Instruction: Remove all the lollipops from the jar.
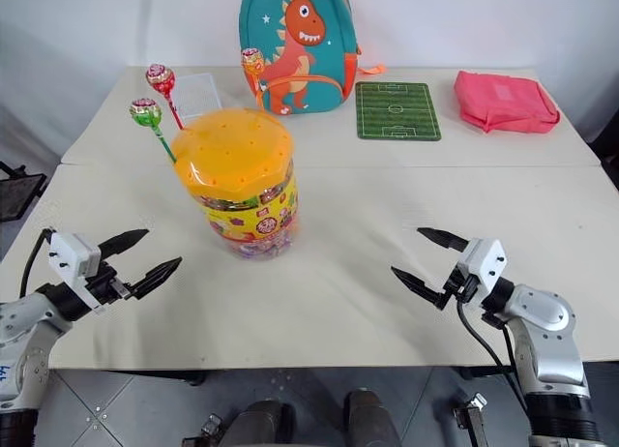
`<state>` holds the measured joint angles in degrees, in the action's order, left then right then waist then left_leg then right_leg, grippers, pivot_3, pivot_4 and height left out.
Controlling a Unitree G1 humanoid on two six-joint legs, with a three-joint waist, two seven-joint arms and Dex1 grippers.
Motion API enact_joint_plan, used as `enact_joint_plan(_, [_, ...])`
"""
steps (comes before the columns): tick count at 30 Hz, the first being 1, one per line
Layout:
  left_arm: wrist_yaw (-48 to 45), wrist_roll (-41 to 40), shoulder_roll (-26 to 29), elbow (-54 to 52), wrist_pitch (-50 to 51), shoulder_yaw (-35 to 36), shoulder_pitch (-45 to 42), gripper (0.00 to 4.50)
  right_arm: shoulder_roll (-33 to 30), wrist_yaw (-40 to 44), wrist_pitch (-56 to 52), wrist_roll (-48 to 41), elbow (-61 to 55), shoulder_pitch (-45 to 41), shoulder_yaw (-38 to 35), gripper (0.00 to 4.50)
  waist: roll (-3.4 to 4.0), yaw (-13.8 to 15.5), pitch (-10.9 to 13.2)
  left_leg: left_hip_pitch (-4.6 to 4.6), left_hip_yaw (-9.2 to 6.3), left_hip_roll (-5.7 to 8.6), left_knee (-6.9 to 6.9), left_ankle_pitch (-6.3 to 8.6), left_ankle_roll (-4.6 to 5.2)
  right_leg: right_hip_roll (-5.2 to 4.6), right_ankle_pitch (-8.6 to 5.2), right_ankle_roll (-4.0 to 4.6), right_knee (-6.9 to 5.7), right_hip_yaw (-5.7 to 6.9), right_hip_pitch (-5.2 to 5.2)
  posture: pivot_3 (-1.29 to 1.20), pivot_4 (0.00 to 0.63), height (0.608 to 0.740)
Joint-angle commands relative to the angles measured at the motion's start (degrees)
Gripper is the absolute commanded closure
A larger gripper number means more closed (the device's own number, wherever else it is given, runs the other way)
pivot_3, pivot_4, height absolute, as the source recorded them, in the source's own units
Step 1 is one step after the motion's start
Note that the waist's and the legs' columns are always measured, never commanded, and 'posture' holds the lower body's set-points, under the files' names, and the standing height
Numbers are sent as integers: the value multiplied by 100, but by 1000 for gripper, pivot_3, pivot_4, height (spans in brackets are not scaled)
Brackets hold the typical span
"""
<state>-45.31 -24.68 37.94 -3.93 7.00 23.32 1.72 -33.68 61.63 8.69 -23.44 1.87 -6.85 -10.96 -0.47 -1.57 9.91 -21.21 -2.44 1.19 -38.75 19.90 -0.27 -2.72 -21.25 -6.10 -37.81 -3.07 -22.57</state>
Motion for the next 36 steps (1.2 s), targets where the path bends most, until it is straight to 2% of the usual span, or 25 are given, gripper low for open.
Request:
enact_joint_plan(1, [-113,-220,76,-306,69,121,43,57,-138,240,-197,-215,-128,-31,85,0,0,10,0,0,0,0,-2,0,0,0,0,0,0,0,1,0,150,740])
enact_joint_plan(4, [-228,-665,124,-265,399,352,-52,57,-143,327,-613,-663,-511,-78,48,0,0,20,0,-3,-3,0,-16,0,0,-1,0,0,-2,0,5,0,150,740])
enact_joint_plan(8, [-499,-1765,313,18,1222,908,-435,57,-82,1,-1239,-1739,-1471,-243,-378,0,0,10,1,-4,-6,-1,-16,0,0,0,0,0,-6,3,2,0,150,740])
enact_joint_plan(10, [-614,-1709,459,384,989,1055,-776,57,-143,-148,-1476,-2193,-1916,-253,-615,0,0,8,0,-4,-12,-1,-13,0,-1,0,0,0,-6,7,2,0,150,740])
enact_joint_plan(12, [-740,-1778,623,769,1040,1103,-1189,57,-305,-213,-1687,-2481,-2288,-249,-835,0,0,15,1,-4,-14,-1,-13,1,-2,0,0,0,-4,12,2,0,150,740])
enact_joint_plan(15, [-1135,-2218,841,1169,1669,1026,-1774,57,-476,-231,-1920,-2890,-2658,-303,-1040,0,-1,35,0,-9,-20,2,-17,2,0,-3,0,0,-4,20,4,0,150,740])
enact_joint_plan(18, [-1400,-2587,944,1172,2211,793,-2480,57,-611,-99,-1928,-2827,-2789,-251,-1047,0,-5,52,1,-11,-25,2,-20,3,2,-5,0,0,-3,27,7,0,150,740])
enact_joint_plan(24, [-1346,-2284,844,1019,2146,183,-3643,57,-483,83,-1628,-2378,-2505,-112,-961,0,-8,84,2,-14,-24,3,-25,3,2,-5,1,-1,-9,30,6,0,150,740])
enact_joint_plan(29, [-706,-1691,481,1980,1878,-208,-4709,57,-412,78,-1626,-2323,-2476,-147,-918,0,-8,78,2,-13,-20,3,-31,2,0,-2,1,-1,-12,32,-1,0,150,740])
enact_joint_plan(36, [-1269,-1273,388,2695,1723,-651,-5203,57,-330,-58,-1630,-2298,-2602,-169,-887,0,-8,65,2,-18,-21,2,-33,1,-1,-2,1,-1,-24,36,-4,0,150,740])
